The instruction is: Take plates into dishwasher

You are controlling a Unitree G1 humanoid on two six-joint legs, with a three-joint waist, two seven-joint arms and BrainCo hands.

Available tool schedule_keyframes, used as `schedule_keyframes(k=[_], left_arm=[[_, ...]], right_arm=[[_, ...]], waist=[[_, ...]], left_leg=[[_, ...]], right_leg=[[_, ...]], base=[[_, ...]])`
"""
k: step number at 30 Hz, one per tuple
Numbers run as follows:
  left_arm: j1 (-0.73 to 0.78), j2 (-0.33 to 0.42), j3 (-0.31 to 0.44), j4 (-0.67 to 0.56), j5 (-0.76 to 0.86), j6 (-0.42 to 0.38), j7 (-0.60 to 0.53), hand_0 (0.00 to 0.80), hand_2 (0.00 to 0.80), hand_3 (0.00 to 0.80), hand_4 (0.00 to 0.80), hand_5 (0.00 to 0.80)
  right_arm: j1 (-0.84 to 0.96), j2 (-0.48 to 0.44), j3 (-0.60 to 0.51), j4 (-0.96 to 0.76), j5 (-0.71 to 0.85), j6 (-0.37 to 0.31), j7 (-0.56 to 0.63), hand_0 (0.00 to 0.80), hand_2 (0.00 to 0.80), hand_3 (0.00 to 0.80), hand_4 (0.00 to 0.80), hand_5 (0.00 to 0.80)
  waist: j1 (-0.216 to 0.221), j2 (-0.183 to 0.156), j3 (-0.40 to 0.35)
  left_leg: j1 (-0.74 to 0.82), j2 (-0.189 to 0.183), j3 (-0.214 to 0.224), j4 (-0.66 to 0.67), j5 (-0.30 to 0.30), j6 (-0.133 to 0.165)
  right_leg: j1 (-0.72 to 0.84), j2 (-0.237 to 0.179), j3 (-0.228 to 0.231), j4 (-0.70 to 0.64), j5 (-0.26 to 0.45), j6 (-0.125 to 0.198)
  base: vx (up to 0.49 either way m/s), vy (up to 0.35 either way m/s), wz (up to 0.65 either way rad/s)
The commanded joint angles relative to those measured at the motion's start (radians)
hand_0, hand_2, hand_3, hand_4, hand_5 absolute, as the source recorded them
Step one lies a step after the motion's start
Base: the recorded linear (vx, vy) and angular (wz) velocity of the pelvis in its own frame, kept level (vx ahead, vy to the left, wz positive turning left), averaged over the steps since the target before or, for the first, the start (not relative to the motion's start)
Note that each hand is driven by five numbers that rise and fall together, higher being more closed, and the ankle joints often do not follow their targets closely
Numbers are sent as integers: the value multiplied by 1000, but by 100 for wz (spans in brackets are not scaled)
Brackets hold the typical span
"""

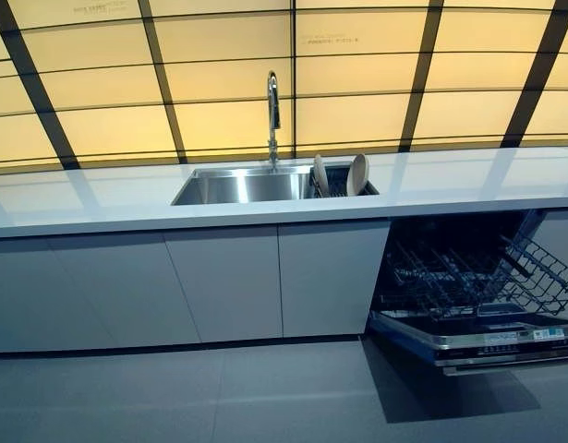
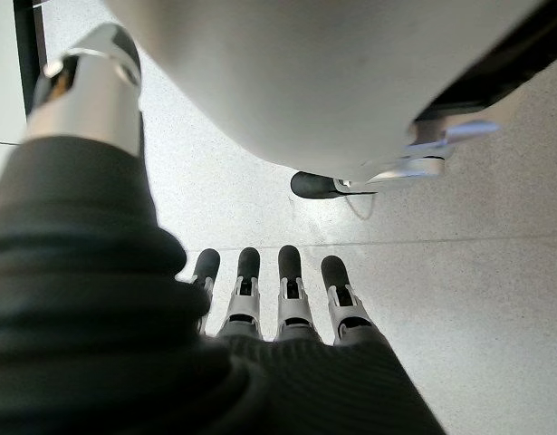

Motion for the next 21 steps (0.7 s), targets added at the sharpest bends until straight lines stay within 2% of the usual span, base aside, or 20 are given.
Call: schedule_keyframes(k=[1, 6, 21], left_arm=[[-80, 8, -20, 35, 30, -1, -13, 0, 0, 0, 0, 0], [-81, 10, -21, 31, 14, -22, -4, 0, 0, 0, 0, 0], [-79, 18, -35, 17, 23, -5, -22, 0, 0, 0, 0, 0]], right_arm=[[-75, 25, 20, 27, 7, -8, -8, 0, 0, 0, 0, 0], [-77, 21, 20, 25, 6, -4, 3, 0, 0, 0, 0, 0], [-95, 10, 33, 20, 14, 1, 27, 0, 0, 0, 0, 0]], waist=[[25, -62, 53], [23, -62, 56], [30, -55, 73]], left_leg=[[27, -43, 34, 2, -30, 49], [31, -46, 35, 2, -33, 51], [34, -49, 33, 4, -33, 55]], right_leg=[[-32, -45, 34, 27, 33, 40], [-30, -46, 38, 29, 33, 41], [-31, -50, 32, 39, 31, 41]], base=[[0, 0, 0], [0, 0, 0], [0, 0, 0]])
